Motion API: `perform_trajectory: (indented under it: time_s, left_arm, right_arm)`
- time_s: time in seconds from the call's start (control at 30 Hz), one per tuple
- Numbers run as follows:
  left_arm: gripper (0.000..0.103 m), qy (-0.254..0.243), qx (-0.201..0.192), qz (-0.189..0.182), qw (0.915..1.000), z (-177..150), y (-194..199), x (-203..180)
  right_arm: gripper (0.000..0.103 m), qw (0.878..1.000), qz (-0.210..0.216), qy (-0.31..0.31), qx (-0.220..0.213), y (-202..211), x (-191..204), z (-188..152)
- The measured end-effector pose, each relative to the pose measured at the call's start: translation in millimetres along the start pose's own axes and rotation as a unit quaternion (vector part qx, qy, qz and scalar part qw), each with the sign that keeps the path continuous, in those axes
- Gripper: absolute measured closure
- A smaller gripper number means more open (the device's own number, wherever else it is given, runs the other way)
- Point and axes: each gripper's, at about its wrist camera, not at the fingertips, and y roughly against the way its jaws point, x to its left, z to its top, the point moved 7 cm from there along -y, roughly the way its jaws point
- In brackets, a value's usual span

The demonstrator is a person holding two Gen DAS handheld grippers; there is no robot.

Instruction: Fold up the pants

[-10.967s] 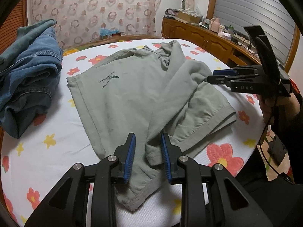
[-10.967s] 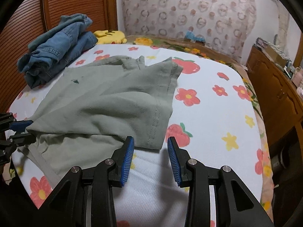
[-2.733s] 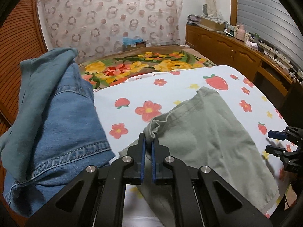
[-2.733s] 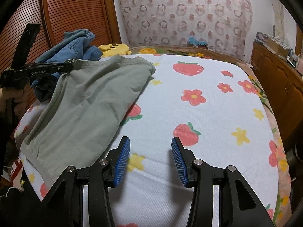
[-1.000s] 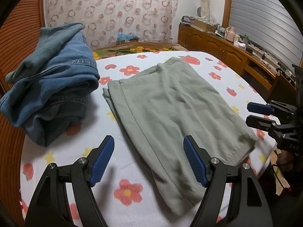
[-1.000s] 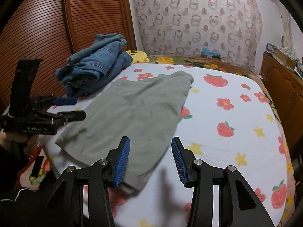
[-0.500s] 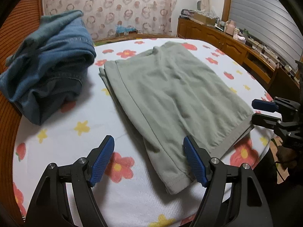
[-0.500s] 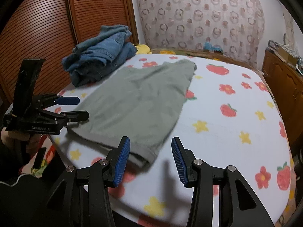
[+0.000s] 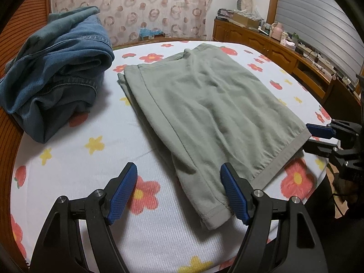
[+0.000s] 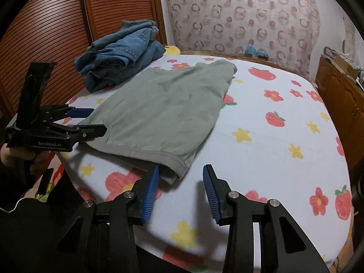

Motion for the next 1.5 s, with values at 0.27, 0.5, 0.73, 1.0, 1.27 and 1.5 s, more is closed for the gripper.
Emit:
perform_trajectory:
  time_s: [0.27, 0.5, 0.73, 1.0, 1.27, 1.5]
  left_arm:
    - [0.026, -0.001, 0.0, 0.001, 1.0, 0, 1, 1]
    - [0.026, -0.003, -0.002, 0.002, 1.0, -1, 3, 1]
    - [0.026, 0.007, -0.005, -0.005, 0.9999, -4, 8, 4]
    - [0.038, 0.019, -0.018, -0.023, 0.9994, -12, 21, 9]
    - [0.057, 0.017, -0.029, -0.035, 0.9988, -12, 31, 2]
    - [0.064, 0.019, -0.027, -0.041, 0.9986, -15, 30, 0]
  right_arm:
    - [0.093, 1.0, 0.026, 0.0, -0.004, 1, 4, -3]
    - [0.095, 0.999, 0.041, -0.003, -0.015, 13, 7, -4]
    - [0.094, 0.999, 0.048, -0.021, -0.009, 12, 0, -8]
    - [0.09, 0.997, 0.061, -0.041, -0.028, 21, -10, -2]
    - [0.076, 0.998, 0.029, -0.038, -0.037, 17, -10, 9]
    - [0.068, 0.999, 0.025, -0.028, -0.022, -4, 3, 13]
